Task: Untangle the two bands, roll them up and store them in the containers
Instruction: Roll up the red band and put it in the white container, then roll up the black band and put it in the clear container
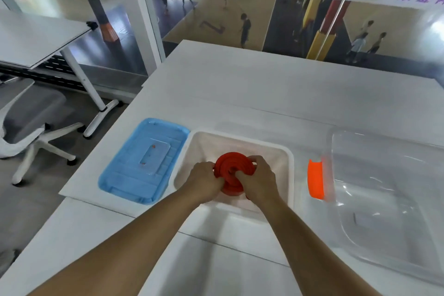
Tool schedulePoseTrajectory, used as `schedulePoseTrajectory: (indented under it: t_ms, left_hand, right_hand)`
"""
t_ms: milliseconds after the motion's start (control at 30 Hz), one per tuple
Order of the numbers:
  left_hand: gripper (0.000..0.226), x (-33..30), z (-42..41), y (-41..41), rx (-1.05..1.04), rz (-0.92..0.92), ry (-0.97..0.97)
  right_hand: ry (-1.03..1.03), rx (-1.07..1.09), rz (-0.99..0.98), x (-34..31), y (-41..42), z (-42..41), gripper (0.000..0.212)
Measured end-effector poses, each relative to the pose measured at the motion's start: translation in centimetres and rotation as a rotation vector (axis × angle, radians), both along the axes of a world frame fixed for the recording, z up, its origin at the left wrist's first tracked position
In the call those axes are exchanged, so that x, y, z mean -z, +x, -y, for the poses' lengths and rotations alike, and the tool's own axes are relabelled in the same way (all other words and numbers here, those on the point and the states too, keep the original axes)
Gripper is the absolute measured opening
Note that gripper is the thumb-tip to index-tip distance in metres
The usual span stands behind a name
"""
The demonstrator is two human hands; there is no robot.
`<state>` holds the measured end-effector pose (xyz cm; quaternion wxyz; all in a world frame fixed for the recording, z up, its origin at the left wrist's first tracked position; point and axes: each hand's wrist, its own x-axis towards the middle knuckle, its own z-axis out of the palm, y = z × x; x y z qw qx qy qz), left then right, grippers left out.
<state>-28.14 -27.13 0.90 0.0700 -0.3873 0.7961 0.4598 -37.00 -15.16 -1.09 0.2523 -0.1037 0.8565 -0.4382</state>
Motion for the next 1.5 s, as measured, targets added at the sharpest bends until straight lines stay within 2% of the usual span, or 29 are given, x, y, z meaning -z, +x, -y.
schedulePoseTrajectory:
  t_ms: [167,267,400,467,567,667,800,900,1200,1367,1500]
  left_hand:
    - [0.018,2.0,1.4,-2.4,0.087,0.189,-0.036]
    - [0.043,3.3,1.7,-2.9,0.159,0.221,0.002]
    - [0.049,4.1,1.6,-3.3,0.290,0.268,-0.049]
    - [0.056,4.1,1.5,-3.6,0.338,0.306,-0.084]
    - [0.051,3.8,1.2,-3.6,0.365,0.325,-0.180]
    - [0.040,3.1,0.8,-3.4,0.404,0.313,-0.327]
    - [0.028,1.6,0.0,-2.1,0.479,0.205,-0.546]
    - [0.025,-0.1,-1.1,-0.4,0.485,0.091,-0.633]
    - [0.031,-5.6,-5.5,7.4,0.467,-0.124,-0.741]
    - [0.034,-8.3,-9.5,12.8,0.481,-0.203,-0.736]
    - [0.035,-8.8,-12.9,16.8,0.495,-0.206,-0.714]
  right_hand:
    - [0.158,-0.135,-0.044,3.3,-1.8,2.1,0.053]
    - [0.315,-0.202,-0.080,4.7,-2.3,3.0,0.050]
    - [0.545,-0.237,-0.187,5.5,-2.8,3.4,0.044]
    - [0.574,-0.216,-0.242,5.5,-2.9,3.4,0.045]
    - [0.548,-0.200,-0.253,5.3,-2.5,3.3,0.049]
    - [0.486,-0.214,-0.303,4.4,-2.2,2.6,0.041]
    - [0.397,-0.258,-0.346,2.5,-1.3,1.4,0.040]
    - [0.320,-0.280,-0.405,0.9,0.1,0.2,0.039]
    - [0.060,-0.181,-0.590,-3.9,8.0,-5.8,0.040]
    - [0.027,-0.122,-0.583,-6.6,13.6,-10.2,0.051]
    - [0.034,-0.072,-0.565,-8.0,18.5,-14.3,0.049]
